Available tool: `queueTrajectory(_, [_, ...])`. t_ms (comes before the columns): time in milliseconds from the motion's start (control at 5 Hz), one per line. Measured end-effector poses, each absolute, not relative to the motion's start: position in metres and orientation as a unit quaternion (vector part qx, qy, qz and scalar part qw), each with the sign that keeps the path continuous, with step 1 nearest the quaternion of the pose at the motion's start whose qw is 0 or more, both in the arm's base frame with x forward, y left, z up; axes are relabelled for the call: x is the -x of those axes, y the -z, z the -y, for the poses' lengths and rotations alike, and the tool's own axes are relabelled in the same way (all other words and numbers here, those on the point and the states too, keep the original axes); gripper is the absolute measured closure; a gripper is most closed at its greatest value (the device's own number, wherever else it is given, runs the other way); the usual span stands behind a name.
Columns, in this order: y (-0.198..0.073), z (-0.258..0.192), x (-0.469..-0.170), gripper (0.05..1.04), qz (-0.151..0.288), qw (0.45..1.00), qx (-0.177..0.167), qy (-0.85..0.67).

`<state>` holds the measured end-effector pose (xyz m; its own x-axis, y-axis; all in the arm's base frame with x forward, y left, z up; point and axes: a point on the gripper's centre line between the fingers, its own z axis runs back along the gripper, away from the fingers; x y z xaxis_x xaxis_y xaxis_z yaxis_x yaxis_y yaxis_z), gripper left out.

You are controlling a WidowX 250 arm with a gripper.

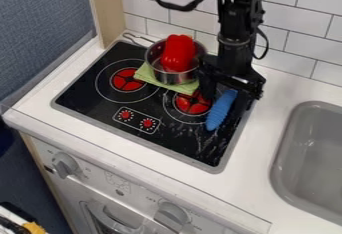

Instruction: Moved the spoon to the left burner

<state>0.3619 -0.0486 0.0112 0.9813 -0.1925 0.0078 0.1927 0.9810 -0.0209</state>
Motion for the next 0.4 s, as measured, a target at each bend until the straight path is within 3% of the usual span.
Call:
queueTrajectory(200, [-0.0101,0.0527,-0.3644,0.114,0.006,0.996,0.012,0.091])
queueTrajectory(400, [-0.0093,0.057,-0.3663,0.382,0.004,0.996,0.0,0.094])
